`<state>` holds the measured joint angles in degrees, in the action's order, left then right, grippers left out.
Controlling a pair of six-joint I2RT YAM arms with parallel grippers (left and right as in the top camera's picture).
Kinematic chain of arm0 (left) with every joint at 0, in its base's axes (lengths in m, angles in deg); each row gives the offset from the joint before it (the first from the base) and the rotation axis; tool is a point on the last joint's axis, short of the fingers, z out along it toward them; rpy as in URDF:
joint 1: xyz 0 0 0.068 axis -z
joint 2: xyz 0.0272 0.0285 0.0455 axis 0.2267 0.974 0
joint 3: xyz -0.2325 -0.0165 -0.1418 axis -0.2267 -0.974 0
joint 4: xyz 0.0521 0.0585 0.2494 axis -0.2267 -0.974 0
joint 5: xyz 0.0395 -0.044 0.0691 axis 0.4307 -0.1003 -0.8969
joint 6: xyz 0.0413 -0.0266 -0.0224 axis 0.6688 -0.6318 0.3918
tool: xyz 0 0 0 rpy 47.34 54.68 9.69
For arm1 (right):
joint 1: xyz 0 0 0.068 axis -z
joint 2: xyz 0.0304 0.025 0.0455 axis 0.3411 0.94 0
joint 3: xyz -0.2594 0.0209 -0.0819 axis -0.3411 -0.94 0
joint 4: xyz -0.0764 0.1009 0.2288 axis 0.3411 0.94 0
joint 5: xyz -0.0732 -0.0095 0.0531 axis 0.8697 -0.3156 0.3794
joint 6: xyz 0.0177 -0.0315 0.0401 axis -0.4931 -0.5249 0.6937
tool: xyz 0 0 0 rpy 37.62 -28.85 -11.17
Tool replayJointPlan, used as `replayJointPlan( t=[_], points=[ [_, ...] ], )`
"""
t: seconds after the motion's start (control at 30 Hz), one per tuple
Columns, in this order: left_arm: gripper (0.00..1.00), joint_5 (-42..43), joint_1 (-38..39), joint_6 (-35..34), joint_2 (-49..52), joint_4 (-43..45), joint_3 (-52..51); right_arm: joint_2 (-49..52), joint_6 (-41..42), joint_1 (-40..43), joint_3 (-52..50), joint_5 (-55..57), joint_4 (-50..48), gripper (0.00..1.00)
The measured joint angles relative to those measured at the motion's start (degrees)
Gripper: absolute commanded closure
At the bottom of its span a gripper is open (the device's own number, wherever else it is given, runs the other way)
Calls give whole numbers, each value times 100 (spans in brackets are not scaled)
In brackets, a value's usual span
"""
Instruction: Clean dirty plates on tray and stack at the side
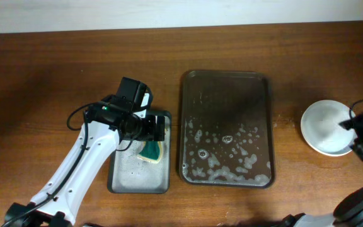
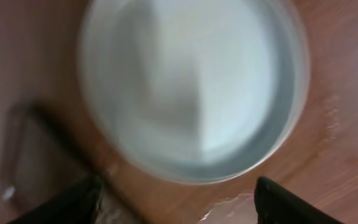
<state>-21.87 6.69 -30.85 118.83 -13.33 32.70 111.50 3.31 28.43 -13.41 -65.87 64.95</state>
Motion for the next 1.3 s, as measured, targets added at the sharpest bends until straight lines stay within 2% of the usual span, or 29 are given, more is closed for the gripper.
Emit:
replayJointPlan(
  t=[0.1,0.17,0.23,0.37,0.5,0.7,0.9,1.03,1.17,1.3],
  points=[
    [1,0,0,0,0,0,0,-844,-240,-581,7,-562,254,16],
    [1,0,0,0,0,-2,0,-1845,-385,-1342,72,-822,385,14],
    [1,0,0,0,0,-4,0,-2850,-522,-2210,83,-1043,612,1],
    [1,2,0,0,0,0,0,-4496,-667,-3971,146,-1161,820,1],
    [1,2,0,0,0,-2,0,-5425,-682,-5025,153,-1147,988,1],
    [1,0,0,0,0,-2,0,-5947,-769,-5278,155,-861,1211,1],
    [1,2,0,0,0,-2,0,-6201,-1829,-5427,-184,-52,874,1],
    [1,4,0,0,0,0,0,-7029,-2055,-5449,-1746,568,-505,1],
    [1,2,0,0,0,0,0,-7949,-2127,-5449,-3792,841,-1447,1],
    [1,2,0,0,0,-4,0,-8843,-2138,-5449,-5130,903,-2347,1]
  ],
)
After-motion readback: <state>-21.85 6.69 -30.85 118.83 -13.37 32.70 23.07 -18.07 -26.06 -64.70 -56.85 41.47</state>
